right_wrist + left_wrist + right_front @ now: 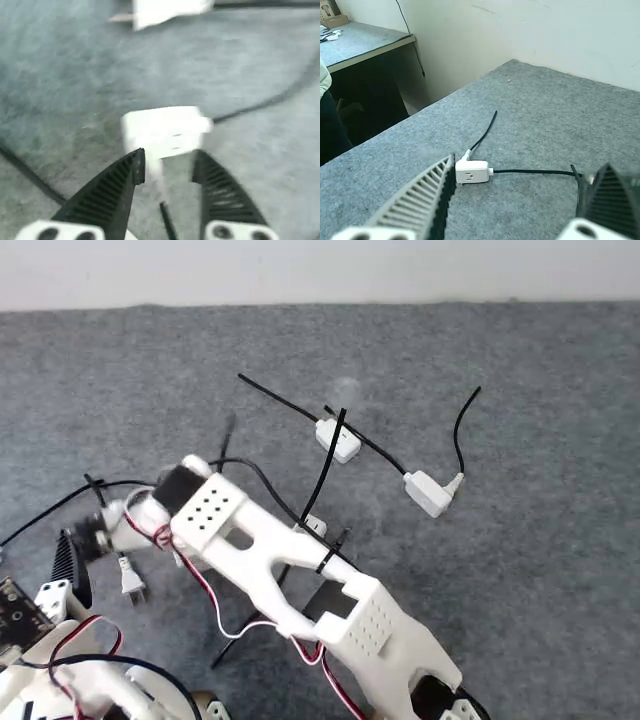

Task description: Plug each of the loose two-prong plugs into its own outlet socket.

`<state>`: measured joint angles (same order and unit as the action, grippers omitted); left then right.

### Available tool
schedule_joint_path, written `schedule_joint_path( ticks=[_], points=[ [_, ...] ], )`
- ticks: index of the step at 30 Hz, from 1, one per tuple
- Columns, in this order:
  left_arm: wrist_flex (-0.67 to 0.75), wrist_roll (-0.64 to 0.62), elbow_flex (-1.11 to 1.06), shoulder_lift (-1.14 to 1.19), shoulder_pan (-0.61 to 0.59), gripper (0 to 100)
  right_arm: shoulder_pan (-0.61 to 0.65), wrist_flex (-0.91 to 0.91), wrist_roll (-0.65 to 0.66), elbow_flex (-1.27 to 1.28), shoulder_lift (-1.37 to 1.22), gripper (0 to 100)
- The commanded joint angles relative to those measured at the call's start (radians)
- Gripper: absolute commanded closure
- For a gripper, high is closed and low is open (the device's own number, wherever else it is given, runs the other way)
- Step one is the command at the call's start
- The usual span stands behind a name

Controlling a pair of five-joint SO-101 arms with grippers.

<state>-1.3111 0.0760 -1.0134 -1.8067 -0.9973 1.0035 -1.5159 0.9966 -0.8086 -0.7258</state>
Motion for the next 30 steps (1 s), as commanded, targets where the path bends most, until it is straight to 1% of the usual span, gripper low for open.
schedule_joint_path(
  ticks=[1, 4, 6, 9, 12, 14, 17, 20, 23, 26, 30],
  points=[
    [0.058, 0.005, 0.021, -0.014, 0.005, 59, -0.033, -0.062, -0.066, -0.196, 0.015, 80.8],
    [0.091, 0.005, 0.022, -0.014, 0.018, 59, -0.067, -0.133, -0.112, -0.391, 0.015, 80.6],
    [0.095, 0.008, 0.03, -0.014, 0.06, 59, -0.093, -0.191, -0.132, -0.523, 0.015, 80.5],
    [0.091, 0.009, 0.048, -0.012, 0.152, 59, -0.151, -0.278, -0.199, -0.717, 0.015, 80.5],
    [0.098, 0.012, 0.051, -0.012, 0.23, 59, -0.254, -0.285, -0.285, -0.852, 0.016, 80.5],
    [0.092, 0.035, 0.053, -0.012, 0.279, 59, -0.317, -0.285, -0.328, -0.876, 0.042, 80.5],
    [0.08, 0.091, 0.051, -0.012, 0.356, 59, -0.395, -0.285, -0.393, -0.847, 0.136, 80.5],
    [0.069, 0.1, 0.051, -0.012, 0.44, 59, -0.443, -0.285, -0.48, -0.827, 0.251, 80.7],
    [0.044, 0.1, 0.059, -0.012, 0.537, 59, -0.47, -0.286, -0.574, -0.74, 0.395, 80.9],
    [-0.008, 0.1, 0.091, -0.012, 0.634, 59, -0.478, -0.286, -0.603, -0.54, 0.585, 80.9],
    [-0.087, 0.101, 0.143, -0.012, 0.74, 59, -0.478, -0.285, -0.608, -0.172, 0.888, 80.9]
  ],
)
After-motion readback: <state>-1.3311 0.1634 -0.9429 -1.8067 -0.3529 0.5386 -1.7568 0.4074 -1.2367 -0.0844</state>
